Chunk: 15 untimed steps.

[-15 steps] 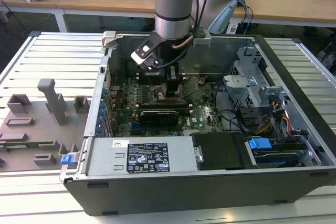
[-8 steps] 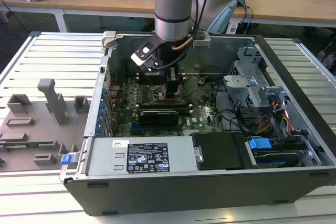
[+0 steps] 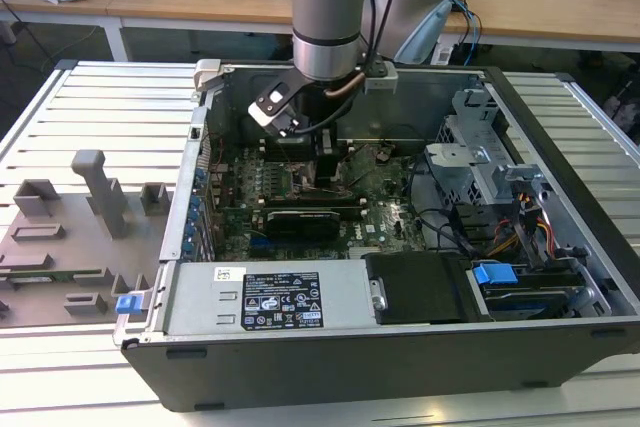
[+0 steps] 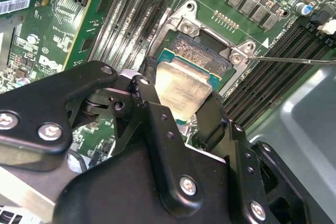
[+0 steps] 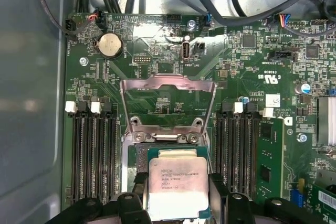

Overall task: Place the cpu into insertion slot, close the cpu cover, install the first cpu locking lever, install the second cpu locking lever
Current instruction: 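Place the cpu into insertion slot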

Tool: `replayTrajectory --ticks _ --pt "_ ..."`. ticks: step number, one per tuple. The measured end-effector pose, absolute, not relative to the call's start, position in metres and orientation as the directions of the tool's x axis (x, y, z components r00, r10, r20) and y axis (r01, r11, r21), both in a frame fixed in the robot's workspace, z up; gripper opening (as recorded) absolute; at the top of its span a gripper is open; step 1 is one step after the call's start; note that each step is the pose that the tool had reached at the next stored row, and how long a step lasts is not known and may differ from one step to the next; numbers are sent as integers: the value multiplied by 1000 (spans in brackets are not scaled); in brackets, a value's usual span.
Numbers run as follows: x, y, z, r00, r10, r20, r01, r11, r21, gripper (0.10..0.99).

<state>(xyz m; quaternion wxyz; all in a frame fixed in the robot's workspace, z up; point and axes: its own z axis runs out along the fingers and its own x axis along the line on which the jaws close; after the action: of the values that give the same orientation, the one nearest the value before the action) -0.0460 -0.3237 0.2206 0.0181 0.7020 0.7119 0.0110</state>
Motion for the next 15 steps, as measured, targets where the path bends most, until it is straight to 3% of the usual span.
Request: replayTrajectory --ticks 15 --pt "-49 -318 205 -3 1000 -10 999 3 41 545"
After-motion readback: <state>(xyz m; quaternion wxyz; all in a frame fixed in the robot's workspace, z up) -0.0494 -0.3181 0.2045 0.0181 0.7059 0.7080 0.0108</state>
